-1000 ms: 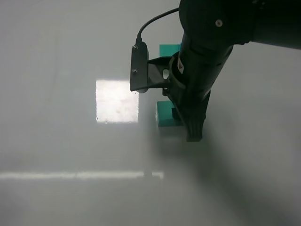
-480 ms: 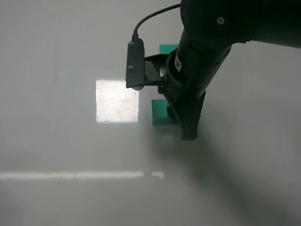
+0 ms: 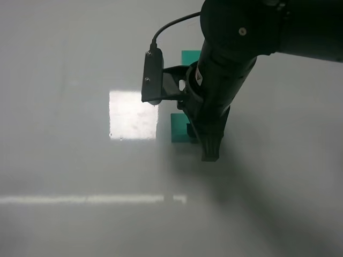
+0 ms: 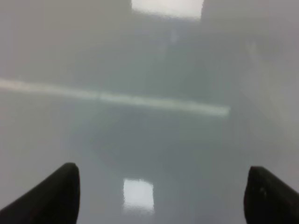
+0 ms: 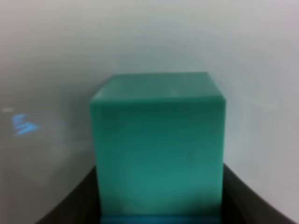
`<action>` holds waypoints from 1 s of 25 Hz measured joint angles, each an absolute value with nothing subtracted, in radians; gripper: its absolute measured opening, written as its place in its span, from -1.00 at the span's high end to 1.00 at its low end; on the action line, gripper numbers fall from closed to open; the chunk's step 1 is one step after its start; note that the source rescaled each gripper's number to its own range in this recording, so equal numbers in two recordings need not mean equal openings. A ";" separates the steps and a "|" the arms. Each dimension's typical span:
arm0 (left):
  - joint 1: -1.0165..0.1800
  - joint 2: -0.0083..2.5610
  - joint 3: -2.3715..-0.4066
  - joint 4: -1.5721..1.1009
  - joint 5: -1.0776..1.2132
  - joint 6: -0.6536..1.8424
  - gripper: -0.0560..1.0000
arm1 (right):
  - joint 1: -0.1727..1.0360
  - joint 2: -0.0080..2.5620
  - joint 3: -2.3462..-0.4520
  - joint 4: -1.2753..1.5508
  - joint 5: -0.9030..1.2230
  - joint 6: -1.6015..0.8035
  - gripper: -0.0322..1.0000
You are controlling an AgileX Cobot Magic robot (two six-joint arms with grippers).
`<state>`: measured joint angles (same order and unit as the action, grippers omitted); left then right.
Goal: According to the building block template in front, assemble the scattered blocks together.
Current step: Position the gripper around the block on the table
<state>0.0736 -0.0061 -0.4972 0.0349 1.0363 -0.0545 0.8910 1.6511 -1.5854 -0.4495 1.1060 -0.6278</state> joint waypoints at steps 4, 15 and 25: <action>0.074 -0.006 -0.497 0.035 1.036 -0.055 -0.74 | 0.882 1.651 -1.585 -0.439 1.102 -0.628 0.92; 0.074 -0.006 -0.497 0.035 1.036 -0.055 -0.74 | 0.881 1.651 -1.585 -0.436 1.089 -0.627 0.15; 0.074 -0.006 -0.497 0.035 1.036 -0.055 -0.74 | 0.922 1.627 -1.585 -0.437 1.121 -0.613 -0.42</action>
<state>0.0736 -0.0061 -0.4972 0.0349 1.0363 -0.0545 0.9225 1.6267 -1.5854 -0.4373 1.1211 -0.6132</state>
